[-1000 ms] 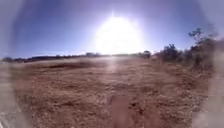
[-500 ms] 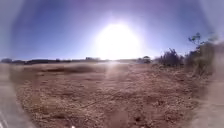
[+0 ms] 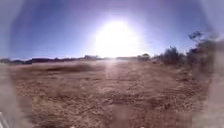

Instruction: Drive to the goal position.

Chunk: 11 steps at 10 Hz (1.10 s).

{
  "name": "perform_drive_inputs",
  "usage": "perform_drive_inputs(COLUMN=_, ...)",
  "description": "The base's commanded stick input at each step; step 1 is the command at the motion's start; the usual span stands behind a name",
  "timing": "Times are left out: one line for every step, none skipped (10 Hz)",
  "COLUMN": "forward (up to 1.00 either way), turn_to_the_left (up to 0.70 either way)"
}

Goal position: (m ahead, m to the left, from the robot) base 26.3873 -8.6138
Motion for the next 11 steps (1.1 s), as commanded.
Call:
perform_drive_inputs(forward=0.5, turn_to_the_left=0.0)
perform_drive_inputs(forward=0.5, turn_to_the_left=0.0)
perform_drive_inputs(forward=0.5, turn_to_the_left=0.0)
perform_drive_inputs(forward=0.5, turn_to_the_left=0.0)
perform_drive_inputs(forward=0.5, turn_to_the_left=0.0)
perform_drive_inputs(forward=0.5, turn_to_the_left=0.0)
perform_drive_inputs(forward=0.5, turn_to_the_left=0.0)
perform_drive_inputs(forward=0.5, turn_to_the_left=0.0)
perform_drive_inputs(forward=0.5, turn_to_the_left=0.0)
perform_drive_inputs(forward=0.5, turn_to_the_left=0.0)
perform_drive_inputs(forward=0.5, turn_to_the_left=0.0)
